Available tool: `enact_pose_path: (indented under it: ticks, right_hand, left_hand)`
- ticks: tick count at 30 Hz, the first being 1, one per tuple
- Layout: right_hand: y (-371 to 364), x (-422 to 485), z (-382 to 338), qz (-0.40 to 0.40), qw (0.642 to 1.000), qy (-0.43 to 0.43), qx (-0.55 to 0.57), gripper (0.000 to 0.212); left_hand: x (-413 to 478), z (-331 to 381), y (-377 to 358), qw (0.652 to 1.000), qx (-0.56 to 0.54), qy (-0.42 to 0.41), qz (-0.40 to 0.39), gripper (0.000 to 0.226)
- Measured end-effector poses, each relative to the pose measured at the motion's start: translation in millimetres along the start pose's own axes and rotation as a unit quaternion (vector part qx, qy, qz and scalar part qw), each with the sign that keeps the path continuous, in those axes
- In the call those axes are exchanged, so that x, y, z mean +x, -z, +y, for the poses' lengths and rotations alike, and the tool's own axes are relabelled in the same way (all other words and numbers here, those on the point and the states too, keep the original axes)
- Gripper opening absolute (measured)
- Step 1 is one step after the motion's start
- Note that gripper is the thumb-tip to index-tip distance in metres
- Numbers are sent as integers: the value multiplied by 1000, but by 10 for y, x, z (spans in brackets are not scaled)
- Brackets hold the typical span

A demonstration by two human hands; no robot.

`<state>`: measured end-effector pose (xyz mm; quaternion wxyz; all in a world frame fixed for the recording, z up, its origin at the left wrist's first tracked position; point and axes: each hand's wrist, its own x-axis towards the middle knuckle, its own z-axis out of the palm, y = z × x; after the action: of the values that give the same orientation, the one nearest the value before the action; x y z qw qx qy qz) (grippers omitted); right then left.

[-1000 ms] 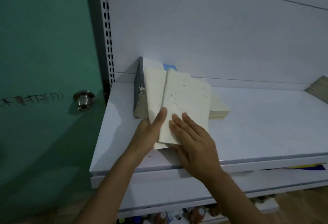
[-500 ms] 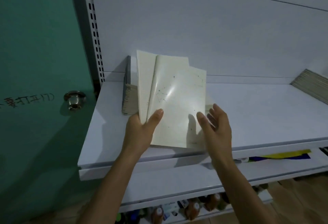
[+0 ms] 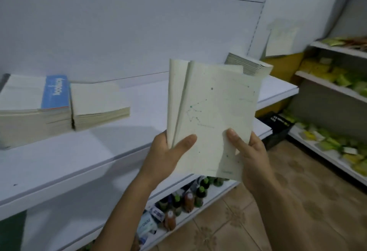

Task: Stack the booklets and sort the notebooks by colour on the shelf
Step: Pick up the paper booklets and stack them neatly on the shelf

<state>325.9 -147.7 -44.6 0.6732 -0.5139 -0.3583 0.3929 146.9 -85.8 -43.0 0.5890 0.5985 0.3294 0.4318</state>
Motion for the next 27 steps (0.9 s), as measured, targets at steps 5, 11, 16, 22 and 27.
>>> enact_pose_path:
  ticks: [5,11,16,22,27]
  right_hand:
    - [925,-123,-147,93,994,51,-24,26]
    - [1957,-256,-326,148,986,53,-63,30]
    - [2512,-281,-339,170,983,3,-67,27]
    - [2880,-95,-333,177,982,-36,-61,29]
    - [3185,337,-398,176,980,-12,-92,31]
  left_hand:
    - [113,-101,-989,999,-7,-11,-49,40]
    - [147,-288,-2049,994,-51,-7,-93,32]
    - [194,-434,-2655,995,-61,-17,-72,40]
    - [456,-620,-2978,995,-71,19,-64,29]
    - [907,-707,-3288,992,-89,14,-88,28]
